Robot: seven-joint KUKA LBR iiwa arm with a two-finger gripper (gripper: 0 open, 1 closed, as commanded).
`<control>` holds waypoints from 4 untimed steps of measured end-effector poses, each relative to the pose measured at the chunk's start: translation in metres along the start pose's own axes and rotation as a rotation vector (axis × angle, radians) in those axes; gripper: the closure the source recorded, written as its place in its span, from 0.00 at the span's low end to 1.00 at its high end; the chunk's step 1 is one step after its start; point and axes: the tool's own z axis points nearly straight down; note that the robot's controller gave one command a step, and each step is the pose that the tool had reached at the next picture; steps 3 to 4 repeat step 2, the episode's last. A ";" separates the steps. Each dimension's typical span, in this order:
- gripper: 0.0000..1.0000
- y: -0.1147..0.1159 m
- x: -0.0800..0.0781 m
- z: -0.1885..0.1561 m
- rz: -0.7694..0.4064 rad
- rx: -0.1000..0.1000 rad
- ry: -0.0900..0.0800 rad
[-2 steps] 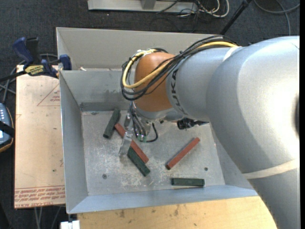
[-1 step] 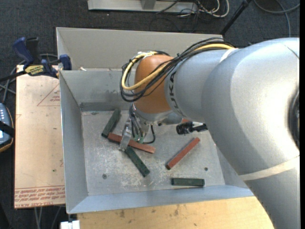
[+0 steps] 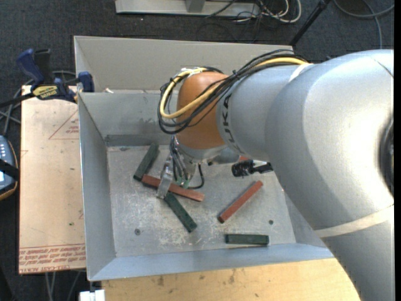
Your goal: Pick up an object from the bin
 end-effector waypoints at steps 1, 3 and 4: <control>1.00 0.000 0.000 -0.001 0.000 0.001 0.000; 1.00 -0.001 0.001 -0.007 -0.001 0.004 0.004; 1.00 -0.001 0.001 -0.007 -0.001 0.004 0.004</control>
Offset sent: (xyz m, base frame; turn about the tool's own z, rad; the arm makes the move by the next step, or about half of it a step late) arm 0.0000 0.0001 0.0338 0.0000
